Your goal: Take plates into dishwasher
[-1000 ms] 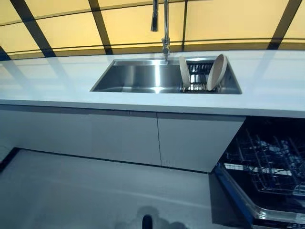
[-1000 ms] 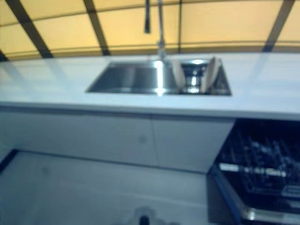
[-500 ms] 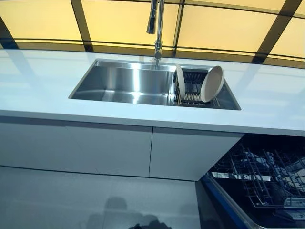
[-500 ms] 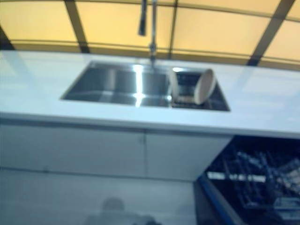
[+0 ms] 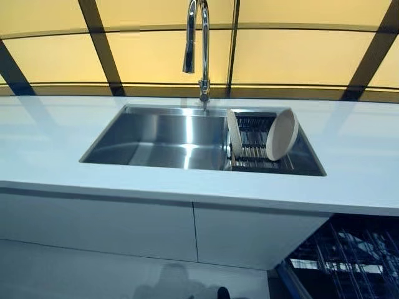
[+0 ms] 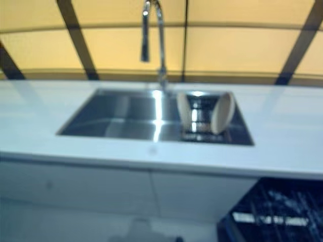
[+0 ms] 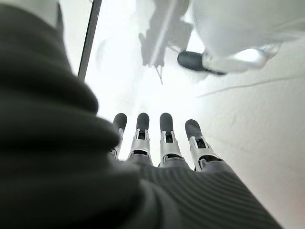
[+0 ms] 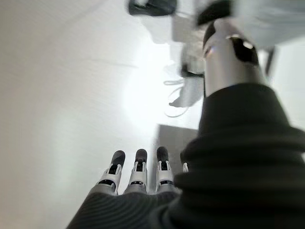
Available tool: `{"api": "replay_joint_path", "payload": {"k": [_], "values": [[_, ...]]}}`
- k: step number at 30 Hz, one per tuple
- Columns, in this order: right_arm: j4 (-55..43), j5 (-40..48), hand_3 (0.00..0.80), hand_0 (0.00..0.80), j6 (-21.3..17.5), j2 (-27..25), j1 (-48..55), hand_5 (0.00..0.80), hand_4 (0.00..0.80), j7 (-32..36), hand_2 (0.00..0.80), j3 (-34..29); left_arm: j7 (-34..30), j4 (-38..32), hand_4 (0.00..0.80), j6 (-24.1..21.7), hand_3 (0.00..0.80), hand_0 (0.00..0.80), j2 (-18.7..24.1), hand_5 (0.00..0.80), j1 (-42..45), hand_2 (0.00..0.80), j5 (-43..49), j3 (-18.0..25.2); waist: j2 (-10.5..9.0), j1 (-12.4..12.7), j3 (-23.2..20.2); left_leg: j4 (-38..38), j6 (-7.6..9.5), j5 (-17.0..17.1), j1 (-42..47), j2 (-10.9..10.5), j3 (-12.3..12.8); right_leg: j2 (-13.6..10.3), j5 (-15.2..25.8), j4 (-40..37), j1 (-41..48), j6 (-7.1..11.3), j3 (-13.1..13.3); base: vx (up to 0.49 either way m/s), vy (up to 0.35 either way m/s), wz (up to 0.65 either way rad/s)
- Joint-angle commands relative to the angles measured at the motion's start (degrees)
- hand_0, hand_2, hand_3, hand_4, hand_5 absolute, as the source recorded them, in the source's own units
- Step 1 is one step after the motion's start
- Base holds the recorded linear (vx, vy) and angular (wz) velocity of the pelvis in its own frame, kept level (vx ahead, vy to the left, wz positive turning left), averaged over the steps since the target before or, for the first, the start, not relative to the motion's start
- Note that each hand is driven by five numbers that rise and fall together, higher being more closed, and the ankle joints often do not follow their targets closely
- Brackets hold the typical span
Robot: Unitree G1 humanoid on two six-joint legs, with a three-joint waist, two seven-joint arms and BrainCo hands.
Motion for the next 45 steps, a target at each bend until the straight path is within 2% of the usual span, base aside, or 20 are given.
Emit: {"api": "replay_joint_path", "payload": {"k": [1,8,10,12,13,14,17,18,19,21,22,27,31,32,34,38,39,42,43,45], "values": [[1.8,0.5,0.000,0.000,1.6,-1.0,-2.4,0.000,0.000,0.1,0.000,0.1,0.0,0.5,0.000,-0.5,0.000,0.000,0.7,0.000,-1.1,0.000,2.7,1.3,-1.57,0.3,1.6,-0.7,6.28,3.9,-3.6,-6.1,2.3,-1.6,-0.8,-4.2,4.8,3.68,0.0,0.139,0.001,-0.08],[3.3,0.1,0.000,0.000,2.2,-0.6,-2.5,0.000,0.000,-1.3,0.000,-0.2,-0.4,0.5,0.000,0.5,0.000,0.000,2.0,0.000,-0.6,0.000,3.4,0.4,-0.61,-0.3,2.0,-3.0,6.91,3.9,-2.3,-6.0,4.9,-2.4,-1.8,-1.6,3.3,5.07,-1.7,0.127,0.031,-0.12],[3.3,-0.6,0.000,0.000,1.8,-0.3,-2.4,0.000,0.000,-1.8,0.000,-0.3,-0.1,0.4,0.000,0.5,0.000,0.000,2.1,0.000,-0.2,0.000,2.9,0.5,-0.67,0.2,2.1,-2.9,6.75,3.7,-2.0,-5.7,6.4,-3.1,-2.2,-1.2,3.6,5.47,-4.2,0.117,-0.004,-0.29],[2.8,-3.0,0.000,0.000,0.8,-0.2,-2.7,0.000,0.000,-1.4,0.000,-0.1,0.6,0.3,0.000,0.4,0.000,0.000,2.2,0.000,0.3,0.000,1.9,1.7,-0.77,1.2,2.2,-2.2,6.30,3.0,-1.4,-5.2,8.8,-4.4,-3.4,-0.2,4.3,5.92,-8.9,0.145,-0.032,-0.51],[2.6,-4.3,0.000,0.000,0.0,-0.3,-2.7,0.000,0.000,-1.1,0.000,0.1,1.0,0.2,0.000,0.5,0.000,0.000,2.2,0.000,0.4,0.000,1.2,2.0,-0.87,1.4,2.1,-1.2,6.01,2.2,-1.0,-5.0,8.9,-4.3,-3.3,-1.1,4.8,5.53,-8.8,0.205,-0.059,-0.73],[2.3,-6.4,0.000,0.000,-1.2,-0.4,-2.7,0.000,0.000,-1.0,0.000,0.6,1.3,0.3,0.000,0.7,0.000,0.000,2.1,0.000,0.6,0.000,0.6,2.2,-1.03,1.4,1.7,1.9,5.38,2.1,-0.9,-4.8,8.7,-3.9,-3.0,-3.0,5.7,4.67,-7.6,0.224,-0.082,-0.67],[-0.5,-8.8,0.000,0.000,-2.6,-1.6,-3.0,0.000,0.000,-0.2,0.000,3.1,1.1,0.4,0.000,-0.3,0.000,0.000,1.2,0.000,0.6,0.000,0.4,1.7,-1.61,2.2,1.9,23.4,1.65,11.9,-12.3,-4.0,8.1,-2.5,-2.6,-8.2,10.6,1.60,-6.8,0.105,-0.086,-0.28],[-1.4,-8.4,0.000,0.000,-2.5,-1.9,-3.1,0.000,0.000,-0.5,0.000,3.6,0.8,0.1,0.000,-0.2,0.000,0.000,0.6,0.000,0.3,0.000,0.5,1.2,-1.94,2.4,2.5,20.8,0.68,13.2,-14.9,-4.6,7.6,-2.8,-2.6,-9.4,12.8,1.45,-7.4,-0.018,0.005,-0.04],[-1.5,-7.0,0.000,0.000,-3.2,-2.3,-3.4,0.000,0.000,0.1,0.000,4.2,0.7,-0.5,0.000,-0.2,0.000,0.000,0.0,0.000,0.2,0.000,0.7,0.6,-2.26,2.6,3.1,7.9,0.53,13.0,-13.8,-4.8,8.5,-3.5,-2.2,-10.4,14.2,2.14,-8.3,-0.010,0.032,-0.12],[-1.3,-6.3,0.000,0.000,-6.0,-2.3,-4.3,0.000,0.000,2.8,0.000,3.0,0.2,-1.3,0.000,-0.2,0.000,0.000,-0.7,0.000,-0.1,0.000,4.2,1.0,-2.96,2.8,3.7,9.0,1.32,11.5,-16.2,-3.2,10.1,-4.3,-2.2,-9.9,14.6,1.97,-9.0,0.015,0.064,-0.03],[-2.5,-9.1,0.000,0.000,-6.1,-1.7,-4.5,0.000,0.000,3.7,0.000,2.9,1.2,-2.4,0.000,0.9,0.000,0.000,-1.1,0.000,-0.5,0.000,3.3,0.1,-3.09,3.3,3.1,5.9,1.97,10.4,-16.3,-4.9,7.4,-4.6,-1.9,-10.8,14.7,2.47,-8.1,0.119,0.183,0.22],[-4.2,-14.6,0.000,0.000,-12.7,-0.9,-4.4,0.000,0.000,8.7,0.000,9.0,2.4,-2.0,0.000,1.8,0.000,0.000,0.3,0.000,-2.7,0.000,0.2,-1.9,-1.79,2.5,0.1,-7.5,3.93,9.9,-7.4,-5.5,7.4,-4.7,-2.3,-12.1,13.7,3.96,-7.6,0.162,0.123,-0.26],[-7.1,-18.6,0.000,0.000,-19.8,-0.3,-5.1,0.000,0.000,11.6,0.000,14.3,1.4,-1.5,0.000,1.4,0.000,0.000,0.9,0.000,-1.9,0.000,2.8,-1.9,-2.34,3.8,-2.0,-11.1,4.05,10.9,-5.1,-5.4,6.4,-4.5,-2.6,-12.6,14.1,4.28,-8.9,0.093,-0.029,0.02],[-7.2,-21.6,0.000,0.000,-27.2,-1.8,-4.4,0.000,0.000,15.0,0.000,13.9,0.5,-1.1,0.000,1.0,0.000,0.000,1.6,0.000,-1.4,0.000,3.9,-0.9,-2.67,3.9,-2.4,-11.2,3.88,11.1,-5.2,-5.3,6.2,-4.2,-2.3,-12.6,14.1,4.35,-8.9,0.057,-0.051,0.09],[-11.6,-24.8,0.000,0.000,-31.5,-3.0,-4.7,0.000,0.000,18.3,0.000,16.2,0.2,-1.7,0.000,1.8,0.000,0.000,2.3,0.000,-0.9,0.000,4.2,-1.2,-3.15,4.1,-2.7,-11.2,4.02,10.9,-5.1,-5.2,6.2,-4.2,-2.5,-12.6,14.3,4.73,-9.4,0.051,-0.072,0.15],[-44.4,-20.3,0.000,0.000,-15.5,-12.8,-7.5,0.000,0.000,35.0,0.000,20.8,0.2,-4.8,0.000,3.2,0.000,0.000,3.8,0.000,1.8,0.000,5.5,-1.3,-4.40,4.2,-3.4,-11.2,3.88,10.7,-5.2,-4.8,7.0,-4.1,-2.6,-12.6,14.1,4.65,-9.5,0.031,-0.061,0.16],[-55.0,-16.3,0.000,0.000,-12.1,-19.0,-8.5,0.000,0.000,42.4,0.000,21.1,-0.5,-5.3,0.000,3.1,0.000,0.000,4.8,0.000,2.8,0.000,5.5,-0.5,-4.83,3.8,-3.4,-11.2,3.68,10.6,-5.0,-4.5,8.0,-4.0,-2.5,-12.6,14.1,4.57,-9.1,0.019,-0.031,0.01],[-64.4,-10.3,0.000,0.000,-8.5,-24.3,-9.4,0.000,0.000,49.6,0.000,19.6,-1.1,-4.9,0.000,2.7,0.000,0.000,5.7,0.000,3.3,0.000,5.7,0.4,-5.13,3.4,-3.4,-11.2,3.66,10.4,-4.8,-4.3,8.9,-3.9,-2.4,-12.6,14.1,4.55,-8.7,0.007,-0.006,-0.02],[-70.9,-2.8,0.000,0.000,-6.0,-27.2,-10.4,0.000,0.000,56.6,0.000,17.3,-1.6,-3.6,0.000,1.9,0.000,0.000,6.1,0.000,3.6,0.000,6.1,1.5,-5.42,3.0,-3.6,-11.2,3.53,10.2,-4.7,-4.1,9.4,-3.8,-2.4,-12.6,14.1,4.68,-8.4,0.030,-0.016,-0.08],[-73.1,1.3,0.000,0.000,-5.1,-27.6,-11.5,0.000,0.000,60.5,0.000,15.8,-1.7,-2.6,0.000,1.1,0.000,0.000,6.2,0.000,3.7,0.000,6.5,2.1,-5.56,2.9,-3.9,-11.2,3.45,10.1,-4.5,-4.0,9.7,-3.8,-2.4,-12.6,14.1,4.78,-8.2,0.041,-0.017,-0.16]]}}
